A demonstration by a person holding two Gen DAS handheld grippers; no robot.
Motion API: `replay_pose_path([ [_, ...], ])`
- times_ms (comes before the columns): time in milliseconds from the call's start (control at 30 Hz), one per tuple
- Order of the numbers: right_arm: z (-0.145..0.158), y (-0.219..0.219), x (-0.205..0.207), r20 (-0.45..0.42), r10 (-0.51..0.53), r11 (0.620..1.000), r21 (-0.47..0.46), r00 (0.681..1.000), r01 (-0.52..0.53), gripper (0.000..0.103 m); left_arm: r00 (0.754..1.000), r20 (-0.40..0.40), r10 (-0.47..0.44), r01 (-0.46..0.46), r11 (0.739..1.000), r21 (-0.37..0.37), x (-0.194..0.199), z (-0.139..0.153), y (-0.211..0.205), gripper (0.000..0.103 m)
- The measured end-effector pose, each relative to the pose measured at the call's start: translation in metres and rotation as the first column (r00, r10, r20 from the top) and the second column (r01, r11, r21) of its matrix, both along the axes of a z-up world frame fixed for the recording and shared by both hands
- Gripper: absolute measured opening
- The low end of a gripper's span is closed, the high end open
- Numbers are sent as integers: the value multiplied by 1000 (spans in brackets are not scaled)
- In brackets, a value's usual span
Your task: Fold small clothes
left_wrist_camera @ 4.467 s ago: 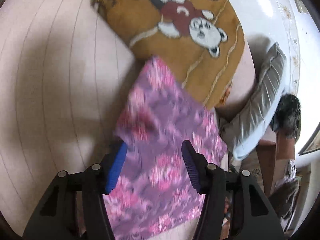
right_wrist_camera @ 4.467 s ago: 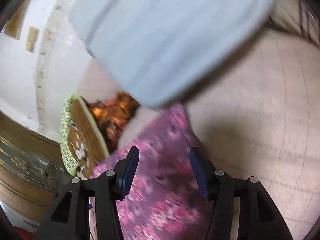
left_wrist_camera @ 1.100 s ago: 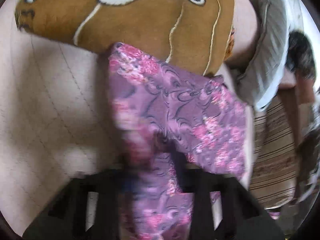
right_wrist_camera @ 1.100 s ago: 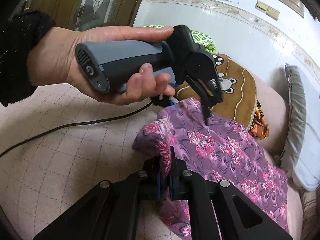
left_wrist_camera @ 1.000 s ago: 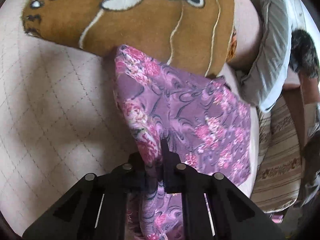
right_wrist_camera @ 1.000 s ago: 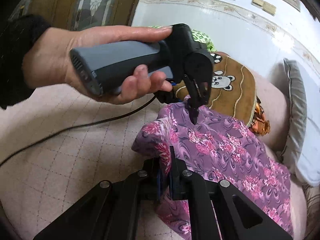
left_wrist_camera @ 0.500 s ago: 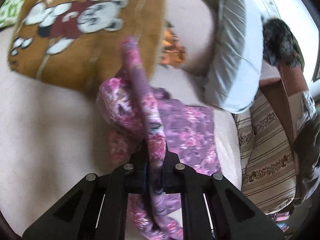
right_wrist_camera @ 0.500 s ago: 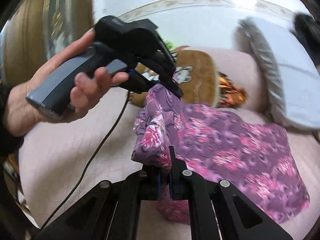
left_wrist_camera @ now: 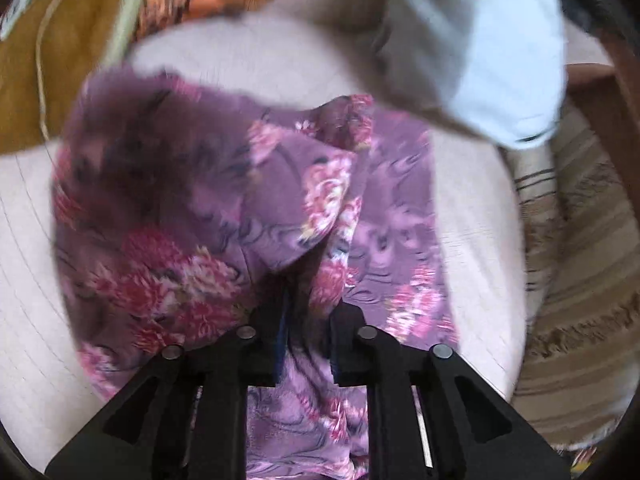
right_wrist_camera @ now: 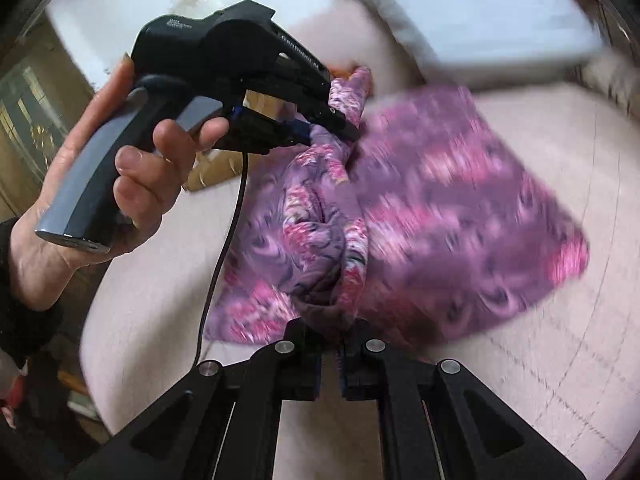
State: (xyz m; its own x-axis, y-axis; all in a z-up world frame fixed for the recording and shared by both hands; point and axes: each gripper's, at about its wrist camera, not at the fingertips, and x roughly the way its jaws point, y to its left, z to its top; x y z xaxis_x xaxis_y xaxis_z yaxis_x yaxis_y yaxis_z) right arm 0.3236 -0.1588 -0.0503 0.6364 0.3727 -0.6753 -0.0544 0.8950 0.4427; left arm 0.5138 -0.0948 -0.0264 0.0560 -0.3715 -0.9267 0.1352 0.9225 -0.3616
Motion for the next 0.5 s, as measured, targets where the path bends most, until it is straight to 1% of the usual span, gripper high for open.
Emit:
replay_pose_path([
  [67, -7, -13, 0, -18, 17, 999, 46, 1000, -16, 14, 999, -14, 32, -31, 999, 8, 3, -1, -1, 19],
  [133, -8, -24, -2, -14, 22, 996, 86, 1000, -20, 29, 997, -48, 57, -57, 998, -5, 7, 7, 0, 28],
  [167, -7, -28, -3, -1, 21, 994, 107, 1000, -20, 32, 997, -56, 60, -60, 998, -9, 9, 12, 1, 36],
  [200, -7, -32, -5, 15, 20, 991, 131, 1000, -22, 39, 997, -50, 59, -60, 998, -10, 10, 21, 1, 43],
  [233, -5, -38, -7, 32, 14, 986, 168, 999, -19, 46, 998, -35, 55, -55, 998, -8, 11, 29, 1, 47],
  [267, -4, -43, -7, 38, 6, 979, 202, 999, -14, 50, 999, -16, 45, -45, 999, 1, 12, 38, 2, 57],
  [300, -3, -45, -5, 41, 4, 972, 234, 999, -14, 58, 999, -3, 40, -40, 999, 13, 13, 43, 1, 62],
  [333, -3, -48, -1, 47, 11, 961, 274, 999, -24, 60, 999, 3, 36, -36, 999, 24, 13, 47, 1, 63],
  [367, -2, -48, 2, 50, 17, 959, 282, 999, -31, 60, 1000, 3, 30, -30, 999, 36, 13, 49, -1, 63],
  [433, -2, -43, 13, 44, 37, 966, 254, 998, -47, 60, 1000, -17, 20, -19, 998, 59, 15, 46, -9, 63],
  [500, -5, -36, 20, 47, 51, 971, 232, 998, -61, 60, 999, -49, 3, 1, 996, 90, 14, 35, -22, 63],
])
